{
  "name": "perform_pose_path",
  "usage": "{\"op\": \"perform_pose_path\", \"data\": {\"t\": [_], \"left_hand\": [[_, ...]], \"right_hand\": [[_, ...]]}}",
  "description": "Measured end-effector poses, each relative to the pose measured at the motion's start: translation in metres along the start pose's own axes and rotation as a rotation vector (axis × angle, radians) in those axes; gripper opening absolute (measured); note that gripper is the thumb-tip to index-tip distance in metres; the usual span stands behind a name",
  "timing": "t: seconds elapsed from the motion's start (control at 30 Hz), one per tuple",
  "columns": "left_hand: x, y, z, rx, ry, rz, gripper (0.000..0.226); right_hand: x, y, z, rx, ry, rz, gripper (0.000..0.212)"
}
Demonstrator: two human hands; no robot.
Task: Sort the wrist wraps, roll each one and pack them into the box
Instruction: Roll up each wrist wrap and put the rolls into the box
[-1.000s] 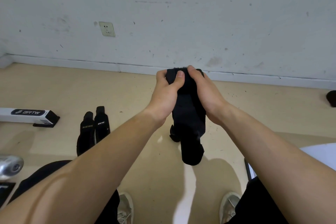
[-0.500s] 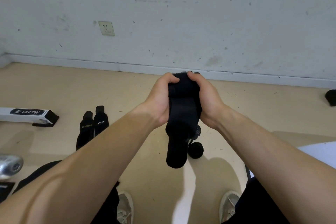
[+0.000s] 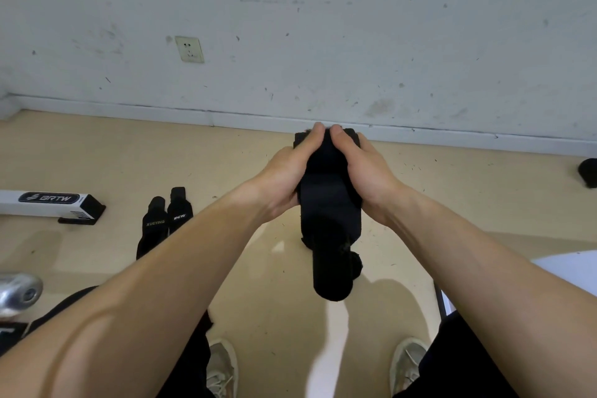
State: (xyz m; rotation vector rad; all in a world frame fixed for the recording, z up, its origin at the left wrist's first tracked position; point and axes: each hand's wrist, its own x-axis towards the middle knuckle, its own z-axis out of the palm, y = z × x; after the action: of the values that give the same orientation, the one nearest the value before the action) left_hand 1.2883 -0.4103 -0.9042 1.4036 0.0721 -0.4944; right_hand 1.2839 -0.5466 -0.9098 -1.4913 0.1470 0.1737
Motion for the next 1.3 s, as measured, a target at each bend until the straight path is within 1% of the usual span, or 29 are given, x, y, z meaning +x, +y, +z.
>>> {"op": "perform_pose_path", "data": {"t": [0.07,0.13,0.2,0.27,0.33,0.4,0.5,0.6,0.67,0.73,0.8,0.87,0.97,1.03,1.13,1.2,1.23,1.3], "left_hand": [[0.002,0.000,-0.002,0.053,0.023,0.042,0.044],[0.004,0.001,-0.004,0.063,0.056,0.088,0.047],[0.007,0.001,-0.006,0.053,0.094,0.104,0.050],[0.008,0.001,-0.008,0.053,0.099,0.113,0.042],[0.008,-0.001,-0.009,0.081,0.083,0.134,0.034],[0.008,-0.001,-0.009,0.125,0.073,0.157,0.029],[0.008,-0.001,-0.010,0.106,0.074,0.165,0.031],[0.006,-0.003,-0.008,-0.007,0.060,0.124,0.043],[0.004,-0.003,-0.006,-0.085,0.051,0.075,0.047],[0.002,-0.001,-0.005,-0.112,-0.027,0.027,0.042],[0.000,0.001,-0.003,-0.143,-0.091,-0.028,0.045],[0.002,-0.001,-0.003,-0.154,-0.060,-0.033,0.051],[0.007,-0.004,-0.004,-0.112,0.036,0.038,0.043],[0.008,-0.004,-0.006,-0.101,0.075,0.061,0.041],[0.009,-0.002,-0.007,-0.065,0.102,0.091,0.042],[0.009,-0.003,-0.006,-0.026,0.117,0.106,0.039],[0.009,-0.003,-0.006,-0.012,0.117,0.111,0.038],[0.010,-0.003,-0.007,0.009,0.103,0.126,0.036]], "right_hand": [[0.001,0.000,-0.001,0.053,-0.011,0.009,0.044],[0.001,-0.002,-0.003,0.130,-0.055,0.034,0.042],[0.003,-0.004,-0.007,0.142,-0.106,0.075,0.041],[0.004,-0.006,-0.011,0.094,-0.142,0.126,0.044],[0.003,-0.008,-0.011,0.045,-0.180,0.170,0.055],[0.003,-0.008,-0.010,0.045,-0.161,0.156,0.059],[0.003,-0.009,-0.009,0.095,-0.081,0.090,0.044],[0.001,-0.010,-0.010,0.105,-0.078,0.064,0.035],[0.000,-0.011,-0.010,0.094,-0.085,0.055,0.033],[0.000,-0.011,-0.009,0.091,-0.082,0.036,0.031],[0.000,-0.010,-0.007,0.092,-0.079,0.010,0.028],[0.000,-0.007,-0.005,0.073,-0.095,-0.013,0.027],[0.001,-0.005,-0.004,0.059,-0.114,-0.028,0.029],[0.002,-0.005,-0.005,0.078,-0.113,0.001,0.029],[0.002,-0.005,-0.006,0.071,-0.098,0.064,0.030],[0.002,-0.005,-0.006,0.040,-0.100,0.096,0.036],[0.002,-0.005,-0.006,0.037,-0.096,0.092,0.036],[0.003,-0.003,-0.007,0.049,-0.096,0.057,0.031]]}}
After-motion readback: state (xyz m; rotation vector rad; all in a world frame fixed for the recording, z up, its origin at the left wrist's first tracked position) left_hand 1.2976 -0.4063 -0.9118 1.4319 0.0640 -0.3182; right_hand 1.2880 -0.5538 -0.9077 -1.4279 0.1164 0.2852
